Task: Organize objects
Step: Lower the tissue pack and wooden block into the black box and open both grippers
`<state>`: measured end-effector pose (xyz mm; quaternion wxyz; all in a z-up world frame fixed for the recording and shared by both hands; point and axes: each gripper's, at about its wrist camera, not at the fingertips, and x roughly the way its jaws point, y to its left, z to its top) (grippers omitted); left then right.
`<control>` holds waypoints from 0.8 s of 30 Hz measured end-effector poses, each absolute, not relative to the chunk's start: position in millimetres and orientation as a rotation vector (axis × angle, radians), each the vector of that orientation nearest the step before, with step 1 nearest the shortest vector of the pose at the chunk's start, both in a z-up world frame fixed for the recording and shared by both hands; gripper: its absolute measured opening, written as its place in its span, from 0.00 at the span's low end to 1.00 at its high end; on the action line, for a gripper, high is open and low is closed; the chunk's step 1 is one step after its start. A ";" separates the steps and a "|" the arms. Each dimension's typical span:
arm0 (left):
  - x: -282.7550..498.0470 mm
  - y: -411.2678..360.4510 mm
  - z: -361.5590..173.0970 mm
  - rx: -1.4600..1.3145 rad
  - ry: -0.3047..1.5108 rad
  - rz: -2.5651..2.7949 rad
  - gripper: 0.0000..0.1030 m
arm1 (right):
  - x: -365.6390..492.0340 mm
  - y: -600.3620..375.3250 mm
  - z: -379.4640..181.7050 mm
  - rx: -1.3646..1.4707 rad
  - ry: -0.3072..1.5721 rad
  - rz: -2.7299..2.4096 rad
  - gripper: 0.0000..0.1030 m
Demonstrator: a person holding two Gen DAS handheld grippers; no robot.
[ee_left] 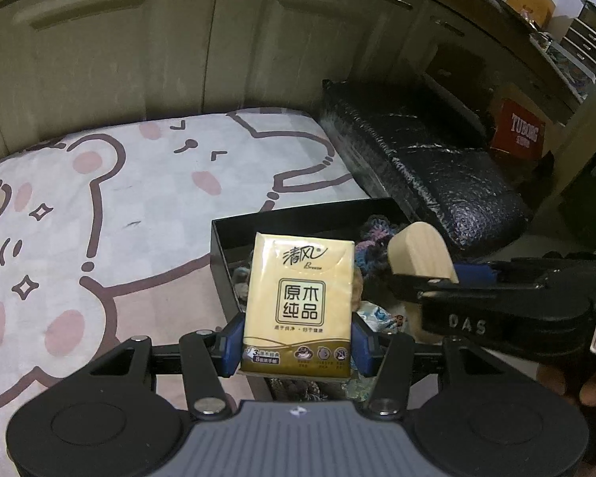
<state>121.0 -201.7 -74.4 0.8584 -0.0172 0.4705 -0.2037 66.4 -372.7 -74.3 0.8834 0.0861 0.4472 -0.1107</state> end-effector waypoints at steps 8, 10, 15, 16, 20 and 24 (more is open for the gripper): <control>124.5 -203.4 -82.8 -0.101 1.041 -0.434 0.52 | 70.6 -374.2 -73.9 0.201 0.914 -0.257 0.58; 125.0 -205.8 -85.5 -0.122 1.052 -0.435 0.52 | 69.3 -377.2 -71.8 0.220 0.909 -0.266 0.55; 125.6 -211.0 -95.9 -0.186 1.103 -0.428 0.53 | 65.0 -383.5 -66.3 0.265 0.891 -0.287 0.54; 125.4 -212.2 -97.1 -0.182 1.110 -0.431 0.60 | 64.6 -384.5 -65.9 0.270 0.892 -0.290 0.54; 123.1 -214.3 -93.9 -0.161 1.103 -0.442 0.73 | 62.9 -385.3 -67.0 0.269 0.905 -0.298 0.54; 119.9 -215.0 -89.2 -0.129 1.085 -0.437 0.75 | 62.7 -384.4 -67.2 0.268 0.912 -0.306 0.54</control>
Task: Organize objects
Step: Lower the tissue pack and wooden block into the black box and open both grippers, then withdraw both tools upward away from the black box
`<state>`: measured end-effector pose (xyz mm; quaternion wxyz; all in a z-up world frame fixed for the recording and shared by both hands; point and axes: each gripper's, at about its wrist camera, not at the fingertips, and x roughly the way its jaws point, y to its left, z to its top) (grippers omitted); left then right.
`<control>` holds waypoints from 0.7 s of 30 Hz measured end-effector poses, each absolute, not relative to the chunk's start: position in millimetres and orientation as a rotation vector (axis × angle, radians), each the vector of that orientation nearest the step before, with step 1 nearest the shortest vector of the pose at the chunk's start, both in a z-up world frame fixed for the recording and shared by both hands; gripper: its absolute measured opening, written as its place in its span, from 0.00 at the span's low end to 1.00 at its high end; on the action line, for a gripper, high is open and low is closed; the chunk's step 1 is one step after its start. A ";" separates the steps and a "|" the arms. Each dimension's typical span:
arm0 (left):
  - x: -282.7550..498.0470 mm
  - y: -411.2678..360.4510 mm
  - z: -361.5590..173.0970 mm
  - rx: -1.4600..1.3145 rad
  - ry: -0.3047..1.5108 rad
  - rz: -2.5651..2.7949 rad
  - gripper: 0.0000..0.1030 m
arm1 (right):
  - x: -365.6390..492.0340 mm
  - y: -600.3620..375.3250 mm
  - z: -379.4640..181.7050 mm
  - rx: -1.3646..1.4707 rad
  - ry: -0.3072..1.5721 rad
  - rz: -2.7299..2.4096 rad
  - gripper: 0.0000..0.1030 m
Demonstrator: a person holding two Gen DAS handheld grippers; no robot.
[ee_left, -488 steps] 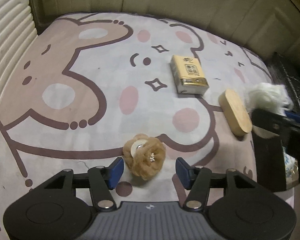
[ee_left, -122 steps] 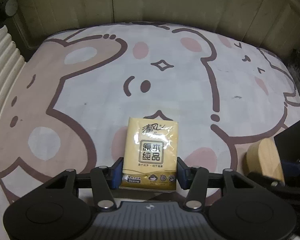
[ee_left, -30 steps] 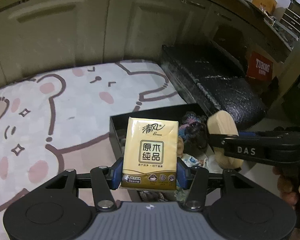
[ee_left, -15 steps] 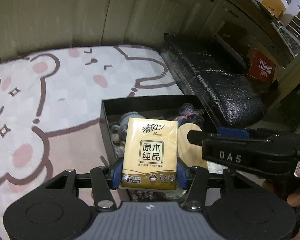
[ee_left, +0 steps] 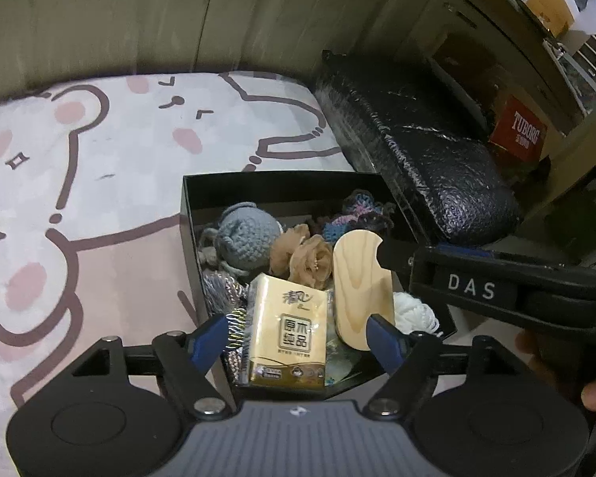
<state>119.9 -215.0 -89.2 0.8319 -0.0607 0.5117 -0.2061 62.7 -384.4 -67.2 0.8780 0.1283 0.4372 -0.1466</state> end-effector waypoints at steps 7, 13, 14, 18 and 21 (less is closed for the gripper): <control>117.9 -212.1 -84.1 -0.113 1.078 -0.428 0.75 | 60.8 -381.4 -64.0 0.260 0.910 -0.306 0.54; 117.4 -201.7 -76.0 -0.113 1.057 -0.397 0.75 | 56.1 -376.7 -51.0 0.259 0.888 -0.310 0.54; 117.1 -199.4 -74.5 -0.113 1.054 -0.390 0.76 | 55.3 -375.6 -48.9 0.258 0.886 -0.312 0.55; 114.5 -190.6 -66.5 -0.099 1.036 -0.354 0.81 | 52.2 -370.5 -39.2 0.253 0.882 -0.327 0.60; 111.6 -182.1 -56.6 -0.088 1.017 -0.330 0.87 | 47.7 -366.7 -30.7 0.250 0.874 -0.335 0.66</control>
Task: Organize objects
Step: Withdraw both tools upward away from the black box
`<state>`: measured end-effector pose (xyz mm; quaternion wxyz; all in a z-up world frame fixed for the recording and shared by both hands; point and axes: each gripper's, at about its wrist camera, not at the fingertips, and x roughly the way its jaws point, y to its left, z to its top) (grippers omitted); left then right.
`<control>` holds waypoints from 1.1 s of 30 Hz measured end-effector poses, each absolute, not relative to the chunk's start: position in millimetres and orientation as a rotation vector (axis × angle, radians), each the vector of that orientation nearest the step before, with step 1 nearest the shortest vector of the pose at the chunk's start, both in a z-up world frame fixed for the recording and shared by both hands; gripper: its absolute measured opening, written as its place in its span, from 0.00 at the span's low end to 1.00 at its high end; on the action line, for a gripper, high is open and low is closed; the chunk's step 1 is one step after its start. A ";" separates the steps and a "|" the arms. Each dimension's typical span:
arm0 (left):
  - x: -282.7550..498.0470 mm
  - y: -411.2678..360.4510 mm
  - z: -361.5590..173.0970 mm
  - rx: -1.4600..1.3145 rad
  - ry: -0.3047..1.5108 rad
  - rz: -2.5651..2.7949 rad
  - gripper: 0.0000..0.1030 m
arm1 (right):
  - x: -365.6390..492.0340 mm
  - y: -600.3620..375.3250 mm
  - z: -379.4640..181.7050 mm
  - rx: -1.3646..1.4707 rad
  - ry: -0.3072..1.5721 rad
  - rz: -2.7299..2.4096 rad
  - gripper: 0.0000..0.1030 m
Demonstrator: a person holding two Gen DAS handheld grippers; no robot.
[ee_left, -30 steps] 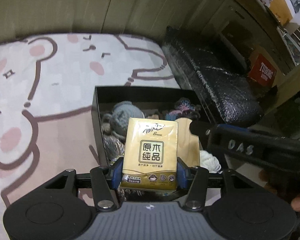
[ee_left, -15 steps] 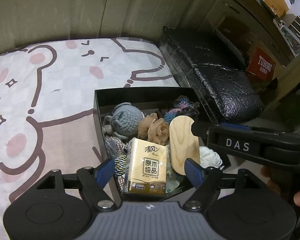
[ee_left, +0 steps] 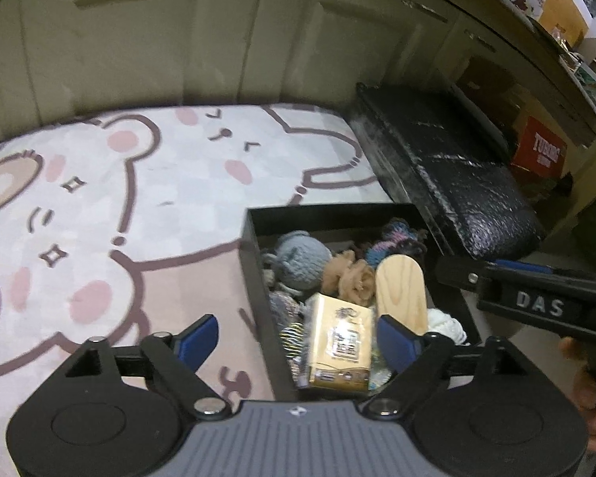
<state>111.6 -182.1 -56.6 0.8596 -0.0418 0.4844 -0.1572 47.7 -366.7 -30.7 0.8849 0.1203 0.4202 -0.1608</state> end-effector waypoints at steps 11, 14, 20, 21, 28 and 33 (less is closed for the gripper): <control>94.0 -160.1 -19.7 0.021 0.951 -0.249 1.00 | 22.6 -355.0 -7.6 0.213 0.859 -0.373 1.00; 85.9 -155.3 -13.0 0.041 0.939 -0.252 1.00 | 15.6 -349.6 2.4 0.192 0.853 -0.382 1.00; 67.3 -145.4 8.6 0.060 0.905 -0.239 1.00 | -4.8 -343.1 20.4 0.217 0.849 -0.409 1.00; 63.8 -143.0 12.8 0.063 0.900 -0.236 1.00 | -8.2 -341.9 22.6 0.213 0.852 -0.420 1.00; 38.2 -133.0 34.0 0.072 0.862 -0.243 1.00 | -40.1 -332.1 35.5 0.209 0.843 -0.437 1.00; 17.8 -132.5 42.1 0.112 0.833 -0.237 1.00 | -55.2 -323.6 40.0 0.191 0.837 -0.464 1.00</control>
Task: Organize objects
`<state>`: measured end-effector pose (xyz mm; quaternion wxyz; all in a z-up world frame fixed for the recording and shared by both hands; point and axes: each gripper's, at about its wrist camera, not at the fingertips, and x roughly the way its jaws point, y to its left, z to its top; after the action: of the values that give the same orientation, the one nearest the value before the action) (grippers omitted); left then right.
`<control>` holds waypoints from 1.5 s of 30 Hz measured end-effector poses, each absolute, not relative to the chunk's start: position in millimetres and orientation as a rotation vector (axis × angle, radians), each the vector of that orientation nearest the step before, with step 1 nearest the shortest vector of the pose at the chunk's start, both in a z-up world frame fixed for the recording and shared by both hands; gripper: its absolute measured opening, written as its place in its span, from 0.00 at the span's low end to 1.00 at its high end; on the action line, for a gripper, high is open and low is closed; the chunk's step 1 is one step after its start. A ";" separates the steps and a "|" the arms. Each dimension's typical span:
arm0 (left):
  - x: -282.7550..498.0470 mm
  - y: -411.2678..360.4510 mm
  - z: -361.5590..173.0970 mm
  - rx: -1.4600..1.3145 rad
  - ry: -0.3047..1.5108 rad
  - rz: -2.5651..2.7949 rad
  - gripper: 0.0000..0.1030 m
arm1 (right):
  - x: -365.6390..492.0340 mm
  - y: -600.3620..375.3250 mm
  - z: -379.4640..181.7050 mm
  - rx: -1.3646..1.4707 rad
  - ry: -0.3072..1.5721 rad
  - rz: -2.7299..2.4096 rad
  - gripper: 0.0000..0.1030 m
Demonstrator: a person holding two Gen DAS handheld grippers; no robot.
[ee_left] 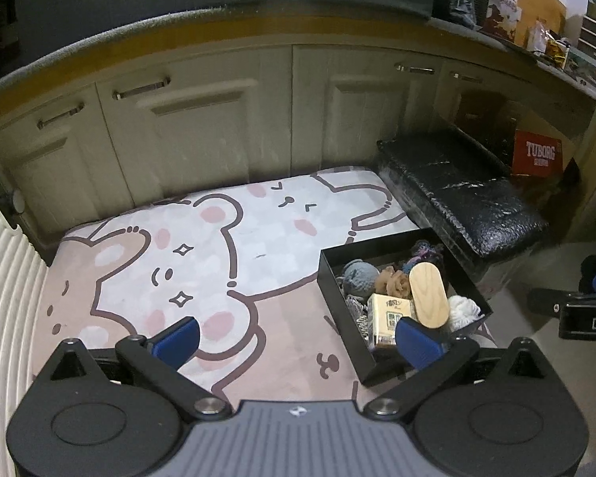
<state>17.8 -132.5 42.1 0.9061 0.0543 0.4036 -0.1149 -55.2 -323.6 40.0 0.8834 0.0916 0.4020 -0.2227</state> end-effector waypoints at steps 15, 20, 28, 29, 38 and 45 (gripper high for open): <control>-7.9 -116.8 36.4 0.080 0.829 -0.225 1.00 | -90.0 -299.3 48.2 0.176 0.827 -0.450 1.00; -12.6 -113.2 33.9 0.075 0.836 -0.231 1.00 | -91.4 -293.3 48.2 0.142 0.811 -0.487 1.00; -15.4 -110.1 30.0 0.078 0.847 -0.209 1.00 | -87.1 -286.5 45.4 0.126 0.824 -0.473 1.00; -14.7 -109.3 28.8 0.078 0.852 -0.203 1.00 | -86.5 -285.7 45.4 0.124 0.824 -0.471 1.00; -13.3 -103.5 26.4 0.074 0.868 -0.181 1.00 | -84.0 -281.9 44.6 0.132 0.830 -0.461 1.00; -11.8 -103.2 25.4 0.077 0.876 -0.177 1.00 | -84.2 -283.9 44.3 0.141 0.829 -0.459 1.00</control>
<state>-11.8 -103.2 25.4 0.9011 0.0375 0.4235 -0.0854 -84.2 -283.9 44.3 0.8873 0.0679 0.3989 -0.2210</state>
